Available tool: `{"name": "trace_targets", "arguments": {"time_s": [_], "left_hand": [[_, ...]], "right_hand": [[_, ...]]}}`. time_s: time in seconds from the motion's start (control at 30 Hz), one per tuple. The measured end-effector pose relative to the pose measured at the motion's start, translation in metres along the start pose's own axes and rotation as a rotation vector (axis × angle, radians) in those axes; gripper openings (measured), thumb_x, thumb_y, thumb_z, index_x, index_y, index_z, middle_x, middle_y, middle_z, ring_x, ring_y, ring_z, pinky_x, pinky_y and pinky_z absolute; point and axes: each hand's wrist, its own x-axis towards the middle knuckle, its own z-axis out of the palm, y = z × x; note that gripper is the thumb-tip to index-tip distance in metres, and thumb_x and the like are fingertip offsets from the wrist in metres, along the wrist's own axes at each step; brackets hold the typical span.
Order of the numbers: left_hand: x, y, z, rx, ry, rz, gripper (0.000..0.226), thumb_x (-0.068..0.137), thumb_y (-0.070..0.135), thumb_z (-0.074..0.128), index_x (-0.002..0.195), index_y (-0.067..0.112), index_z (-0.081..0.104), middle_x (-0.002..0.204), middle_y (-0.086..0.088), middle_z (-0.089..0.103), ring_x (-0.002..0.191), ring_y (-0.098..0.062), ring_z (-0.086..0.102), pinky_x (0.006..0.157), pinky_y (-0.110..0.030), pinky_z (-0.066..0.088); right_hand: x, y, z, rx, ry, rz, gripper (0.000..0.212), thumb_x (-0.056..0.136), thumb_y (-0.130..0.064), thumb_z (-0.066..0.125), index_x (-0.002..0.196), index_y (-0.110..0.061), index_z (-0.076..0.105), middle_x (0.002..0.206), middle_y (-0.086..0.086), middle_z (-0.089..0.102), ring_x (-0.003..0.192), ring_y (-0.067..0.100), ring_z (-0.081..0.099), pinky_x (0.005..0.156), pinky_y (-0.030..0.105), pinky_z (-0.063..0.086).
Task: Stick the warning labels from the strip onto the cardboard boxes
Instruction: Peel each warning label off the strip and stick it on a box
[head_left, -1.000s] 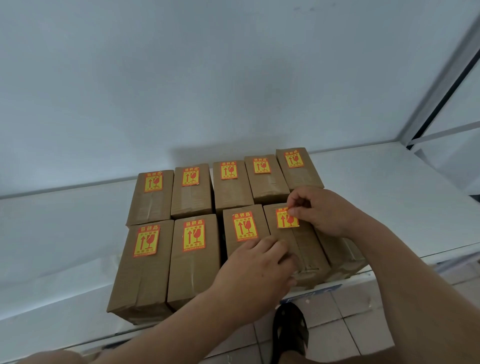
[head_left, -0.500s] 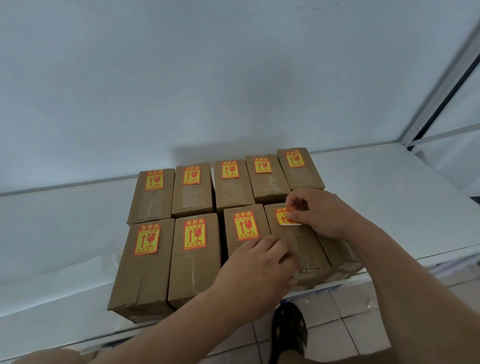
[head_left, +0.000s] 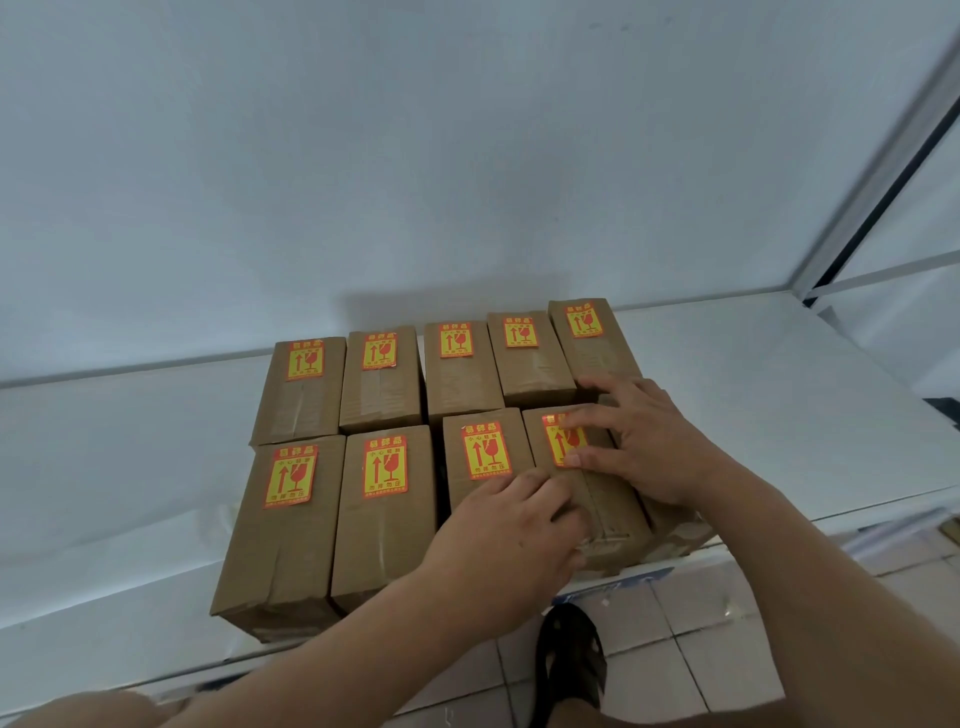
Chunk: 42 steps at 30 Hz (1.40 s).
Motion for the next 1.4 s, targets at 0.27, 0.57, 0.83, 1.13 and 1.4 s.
{"name": "trace_targets", "arguments": {"time_s": [0.27,0.57,0.83,1.13,1.4], "left_hand": [[0.001,0.000,-0.001,-0.004,-0.003,-0.009,0.027,0.095,0.044,0.045,0.111,0.029,0.060,0.116,0.003,0.059,0.107,-0.017,0.055,0.087,-0.035,0.048],[0.000,0.000,0.001,0.010,0.007,-0.010,0.028,0.094,0.043,0.045,0.112,0.027,0.059,0.119,-0.001,0.058,0.112,-0.020,0.054,0.090,-0.037,0.048],[0.001,0.000,0.001,0.022,-0.001,-0.017,0.027,0.093,0.046,0.048,0.109,0.029,0.062,0.115,0.002,0.060,0.108,-0.017,0.056,0.088,-0.035,0.048],[0.001,0.001,-0.002,0.006,-0.010,-0.030,0.027,0.093,0.045,0.046,0.109,0.030,0.062,0.114,0.003,0.060,0.106,-0.017,0.056,0.087,-0.036,0.048],[0.002,0.001,-0.004,-0.033,-0.045,-0.039,0.030,0.095,0.045,0.041,0.114,0.029,0.058,0.118,0.002,0.057,0.110,-0.017,0.054,0.091,-0.037,0.046]], "right_hand": [[0.000,-0.003,0.005,-0.058,-0.002,0.032,0.045,0.086,-0.058,0.056,0.129,-0.046,0.053,0.153,-0.013,0.023,0.141,0.015,0.010,0.115,0.042,0.018],[0.004,-0.013,0.008,-0.012,0.008,-0.023,0.045,0.086,-0.060,0.054,0.129,-0.049,0.051,0.153,-0.017,0.023,0.141,0.013,0.010,0.115,0.043,0.020],[0.008,-0.011,0.011,-0.020,-0.007,0.001,0.046,0.083,-0.063,0.054,0.128,-0.049,0.053,0.155,-0.015,0.020,0.144,0.013,0.002,0.118,0.048,0.014],[0.001,0.013,0.005,-0.033,-0.009,0.060,0.048,0.080,-0.065,0.057,0.127,-0.053,0.051,0.156,-0.014,0.021,0.143,0.015,0.006,0.115,0.043,0.010],[-0.001,0.013,0.005,-0.034,0.007,0.067,0.055,0.078,-0.068,0.057,0.130,-0.054,0.047,0.156,-0.012,0.020,0.144,0.017,0.005,0.116,0.047,0.011]]}}
